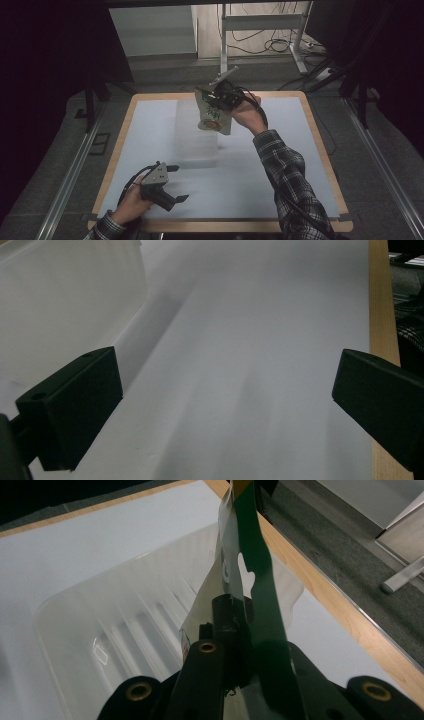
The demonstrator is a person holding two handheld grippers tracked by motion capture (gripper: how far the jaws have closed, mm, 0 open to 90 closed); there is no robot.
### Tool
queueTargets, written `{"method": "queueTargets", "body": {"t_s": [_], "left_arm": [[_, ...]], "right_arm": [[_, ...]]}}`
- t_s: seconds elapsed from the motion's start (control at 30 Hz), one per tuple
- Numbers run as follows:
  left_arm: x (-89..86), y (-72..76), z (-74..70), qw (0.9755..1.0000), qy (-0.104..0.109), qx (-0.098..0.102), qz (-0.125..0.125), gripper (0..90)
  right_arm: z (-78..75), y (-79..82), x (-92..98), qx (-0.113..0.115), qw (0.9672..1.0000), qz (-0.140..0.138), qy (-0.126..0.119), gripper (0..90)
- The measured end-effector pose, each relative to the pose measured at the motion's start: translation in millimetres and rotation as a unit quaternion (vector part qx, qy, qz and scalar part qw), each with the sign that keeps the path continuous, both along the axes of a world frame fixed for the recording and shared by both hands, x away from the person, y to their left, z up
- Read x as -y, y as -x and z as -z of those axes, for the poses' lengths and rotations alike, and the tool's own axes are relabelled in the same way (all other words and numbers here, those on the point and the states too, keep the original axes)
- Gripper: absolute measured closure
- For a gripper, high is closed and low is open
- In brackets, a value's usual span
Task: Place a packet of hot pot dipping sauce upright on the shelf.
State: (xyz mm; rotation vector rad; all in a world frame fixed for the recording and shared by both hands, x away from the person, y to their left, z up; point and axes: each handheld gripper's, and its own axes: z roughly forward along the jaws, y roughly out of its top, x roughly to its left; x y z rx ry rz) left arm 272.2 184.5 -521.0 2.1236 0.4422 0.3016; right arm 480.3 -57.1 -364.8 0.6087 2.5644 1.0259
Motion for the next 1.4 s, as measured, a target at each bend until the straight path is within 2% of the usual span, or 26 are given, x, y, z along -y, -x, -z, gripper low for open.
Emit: {"method": "queueTargets", "body": {"t_s": [0.2,0.3,0.4,0.6,0.73,0.97,1.4], "left_arm": [[0.2,0.0,0.2,1.0,0.0,0.0,0.0,0.0],[0.3,0.0,0.3,1.0,0.0,0.0,0.001,0.0],[0.0,-0.1,0.1,1.0,0.0,-0.001,0.001,0.0],[0.2,0.0,0.3,1.0,0.001,0.0,0.001,0.0],[0.6,0.0,0.6,1.0,0.001,-0.001,0.0,0.0],[0.9,-0.1,1.1,1.0,-0.002,-0.002,-0.001,0.0],[1.4,-0.1,1.7,1.0,-0.004,-0.003,-0.003,0.0]], "right_arm": [[-10.2,-2.4,-3.4,0.002,0.9998,-0.008,-0.019,89.2],[-12.5,-3.2,-5.9,0.002,0.9998,-0.008,-0.017,89.2],[-11.7,-7.1,-9.5,0.0,0.9999,-0.011,-0.005,89.2],[-11.4,-9.1,-6.2,-0.007,0.9998,-0.016,-0.004,89.2],[-14.2,-7.9,2.1,-0.01,0.9997,-0.02,0.008,89.2],[-15.9,-9.1,18.9,-0.019,0.9997,-0.013,0.009,89.2],[-18.4,-6.0,36.4,-0.021,0.9997,-0.009,0.012,89.2]]}}
